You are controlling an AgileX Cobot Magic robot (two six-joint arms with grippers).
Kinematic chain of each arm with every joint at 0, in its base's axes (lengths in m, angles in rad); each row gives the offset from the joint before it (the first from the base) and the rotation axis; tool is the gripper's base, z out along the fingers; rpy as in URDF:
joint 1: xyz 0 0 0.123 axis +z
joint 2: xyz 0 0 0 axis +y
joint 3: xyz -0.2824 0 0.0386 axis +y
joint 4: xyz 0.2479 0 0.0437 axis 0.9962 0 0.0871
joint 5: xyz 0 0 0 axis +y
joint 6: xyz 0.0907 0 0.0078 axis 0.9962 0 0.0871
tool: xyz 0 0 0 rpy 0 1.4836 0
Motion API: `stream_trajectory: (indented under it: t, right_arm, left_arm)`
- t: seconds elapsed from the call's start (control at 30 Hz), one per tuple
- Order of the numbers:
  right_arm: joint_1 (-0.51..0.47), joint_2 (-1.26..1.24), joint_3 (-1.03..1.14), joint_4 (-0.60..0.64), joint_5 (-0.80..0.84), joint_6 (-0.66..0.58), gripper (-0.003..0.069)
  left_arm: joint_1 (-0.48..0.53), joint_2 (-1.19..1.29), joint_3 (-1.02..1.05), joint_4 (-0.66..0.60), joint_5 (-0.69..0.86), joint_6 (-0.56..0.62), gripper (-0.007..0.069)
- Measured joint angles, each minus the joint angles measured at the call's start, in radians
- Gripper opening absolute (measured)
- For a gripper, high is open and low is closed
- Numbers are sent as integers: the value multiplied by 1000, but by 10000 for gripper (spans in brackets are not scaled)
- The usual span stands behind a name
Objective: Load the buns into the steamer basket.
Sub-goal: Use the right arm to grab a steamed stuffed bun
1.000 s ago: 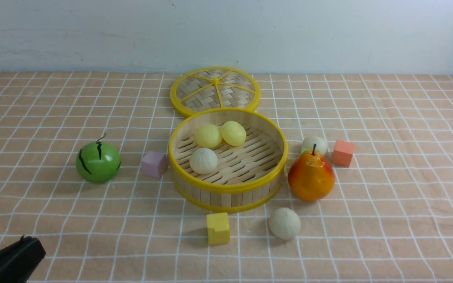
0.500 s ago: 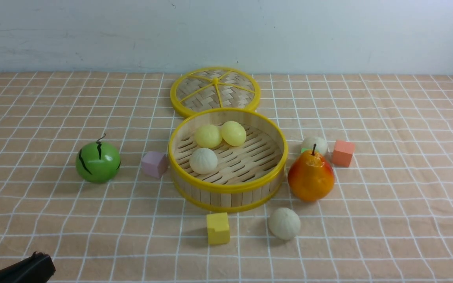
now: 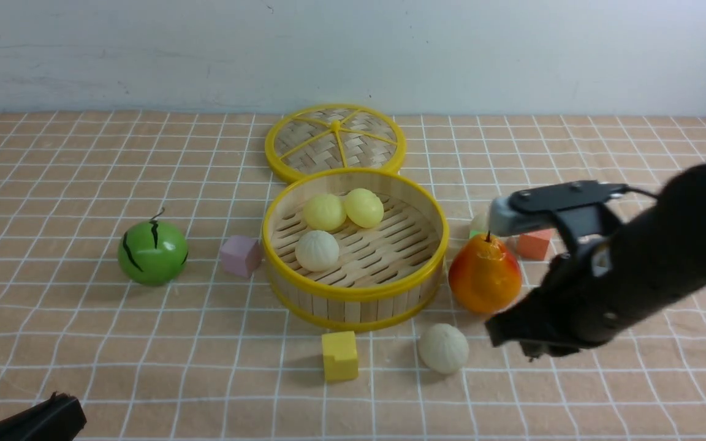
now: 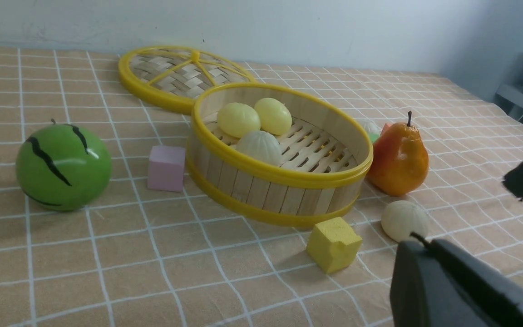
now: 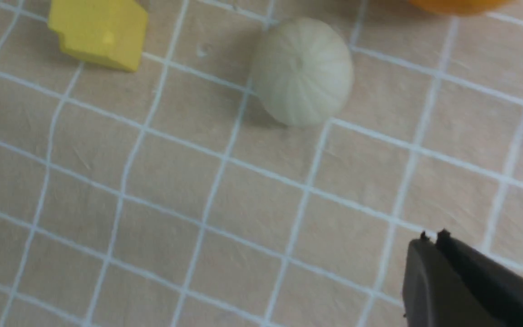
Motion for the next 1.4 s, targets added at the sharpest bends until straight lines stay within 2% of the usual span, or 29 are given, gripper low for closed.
stream_trajectory:
  t: [0.2,0.3,0.43,0.93,1.4]
  right_arm:
    - [1,237,-149,31,-13,-1,126]
    - [1,280,-191,50,-24,-1,210]
    - [4,280,-195,64,-47,-2,274]
    - [7,215,-196,102,-49,-20,266]
    - [7,297,-196,109,-119,-20,265]
  left_arm:
    - [0,0,0,0,0,0,-13]
    - [0,0,0,0,0,0,-11]
    - [0,0,0,0,0,0,-11]
    - [0,0,0,0,0,0,-8]
    - [0,0,0,0,1,0,3]
